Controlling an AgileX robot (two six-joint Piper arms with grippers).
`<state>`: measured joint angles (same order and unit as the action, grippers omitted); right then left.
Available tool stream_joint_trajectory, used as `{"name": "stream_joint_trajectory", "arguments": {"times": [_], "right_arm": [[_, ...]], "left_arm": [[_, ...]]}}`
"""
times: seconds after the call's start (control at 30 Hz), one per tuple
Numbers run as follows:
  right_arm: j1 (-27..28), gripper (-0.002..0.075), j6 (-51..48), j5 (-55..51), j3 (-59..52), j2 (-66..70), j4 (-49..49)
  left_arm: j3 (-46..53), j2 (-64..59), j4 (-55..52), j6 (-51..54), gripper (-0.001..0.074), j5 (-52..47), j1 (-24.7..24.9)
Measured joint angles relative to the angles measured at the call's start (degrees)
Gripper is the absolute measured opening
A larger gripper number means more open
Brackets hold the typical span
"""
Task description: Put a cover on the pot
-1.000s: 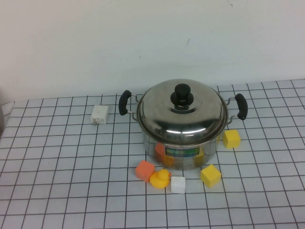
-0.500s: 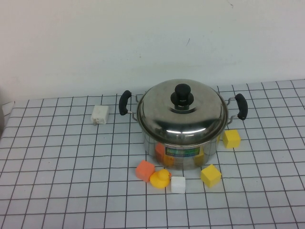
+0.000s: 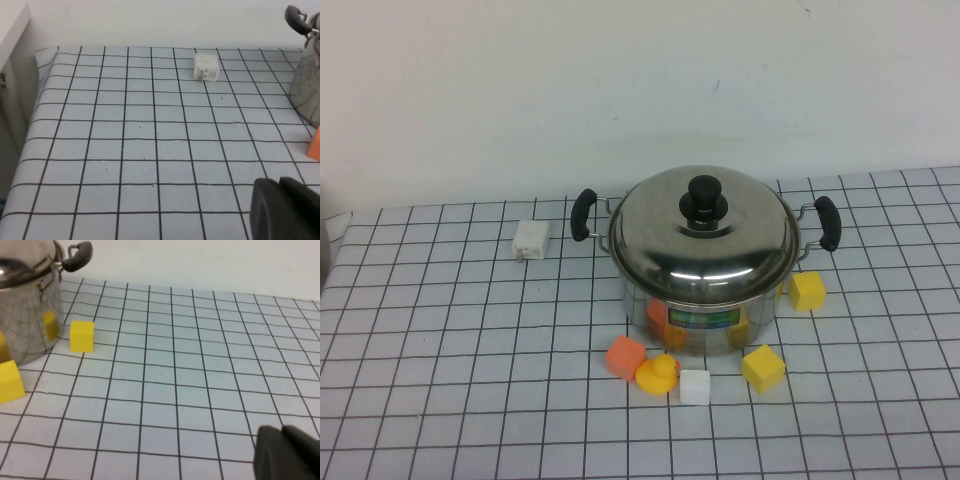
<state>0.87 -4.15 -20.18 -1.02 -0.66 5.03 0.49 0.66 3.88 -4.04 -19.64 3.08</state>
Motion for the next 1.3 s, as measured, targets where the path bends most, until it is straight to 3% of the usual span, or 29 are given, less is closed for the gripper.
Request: {"name": "stream_joint_trajectory", "arguments": {"times": [0.3, 1.3], "right_arm": [[0.00, 0.0009, 0.00, 0.00, 0.00, 0.00, 0.00], [0.00, 0.0009, 0.00, 0.00, 0.00, 0.00, 0.00]], "left_arm": [[0.00, 0.00, 2.73, 1.14, -0.0001, 0.00, -4.62], [0.05, 0.11, 3.68, 4.04, -0.0001, 0.08, -4.61]]}}
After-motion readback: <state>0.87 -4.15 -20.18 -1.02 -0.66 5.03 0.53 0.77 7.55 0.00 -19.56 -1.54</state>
